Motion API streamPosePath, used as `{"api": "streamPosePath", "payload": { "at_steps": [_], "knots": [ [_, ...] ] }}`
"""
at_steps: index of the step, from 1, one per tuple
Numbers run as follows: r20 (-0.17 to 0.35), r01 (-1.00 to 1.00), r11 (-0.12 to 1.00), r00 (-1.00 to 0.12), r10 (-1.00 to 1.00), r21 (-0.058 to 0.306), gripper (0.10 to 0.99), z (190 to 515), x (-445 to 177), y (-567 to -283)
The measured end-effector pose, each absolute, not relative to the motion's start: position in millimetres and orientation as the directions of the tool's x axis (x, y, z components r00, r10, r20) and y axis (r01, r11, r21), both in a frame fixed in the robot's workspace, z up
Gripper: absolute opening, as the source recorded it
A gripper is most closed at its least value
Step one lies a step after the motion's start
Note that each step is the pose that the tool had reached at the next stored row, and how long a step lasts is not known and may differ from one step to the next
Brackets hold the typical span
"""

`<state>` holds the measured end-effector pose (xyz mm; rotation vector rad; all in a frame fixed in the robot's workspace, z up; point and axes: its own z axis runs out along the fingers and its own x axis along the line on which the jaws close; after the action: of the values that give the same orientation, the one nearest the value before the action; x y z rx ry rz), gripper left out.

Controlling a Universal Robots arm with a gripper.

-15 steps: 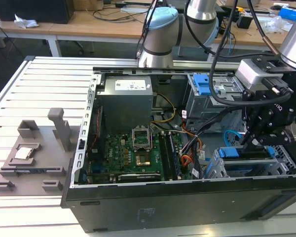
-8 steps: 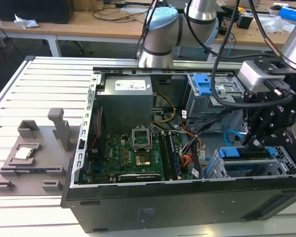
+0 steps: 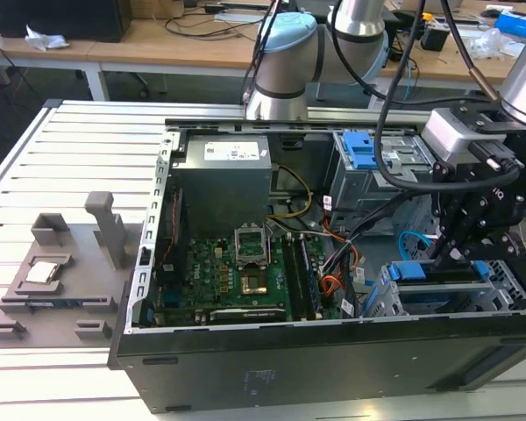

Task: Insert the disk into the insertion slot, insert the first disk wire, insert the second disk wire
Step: 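Insert the second disk wire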

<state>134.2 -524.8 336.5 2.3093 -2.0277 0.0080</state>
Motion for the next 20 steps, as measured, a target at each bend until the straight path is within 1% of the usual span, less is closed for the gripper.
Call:
{"api": "streamPosePath", "payload": {
  "at_steps": [9,10,11,13,17,18,19,20],
  "knots": [
    [0.046,-0.991,-0.128,0.130,-0.990,0.047,0.161,334.4,134.3,-524.6],
    [0.046,-0.991,-0.128,0.130,-0.990,0.047,0.173,334.1,134.3,-524.6],
    [0.047,-0.991,-0.128,0.130,-0.990,0.047,0.231,334.3,134.3,-524.7],
    [0.048,-0.991,-0.128,0.130,-0.990,0.048,0.231,346.5,134.3,-524.7],
    [0.048,-0.991,-0.128,0.130,-0.990,0.048,0.231,355.2,134.3,-523.8],
    [0.048,-0.991,-0.128,0.130,-0.990,0.048,0.216,355.4,134.3,-523.1],
    [0.046,-0.991,-0.128,0.130,-0.990,0.047,0.149,355.4,134.3,-523.0],
    [0.042,-0.991,-0.128,0.130,-0.991,0.047,0.106,354.6,134.2,-523.0]
  ]
}}
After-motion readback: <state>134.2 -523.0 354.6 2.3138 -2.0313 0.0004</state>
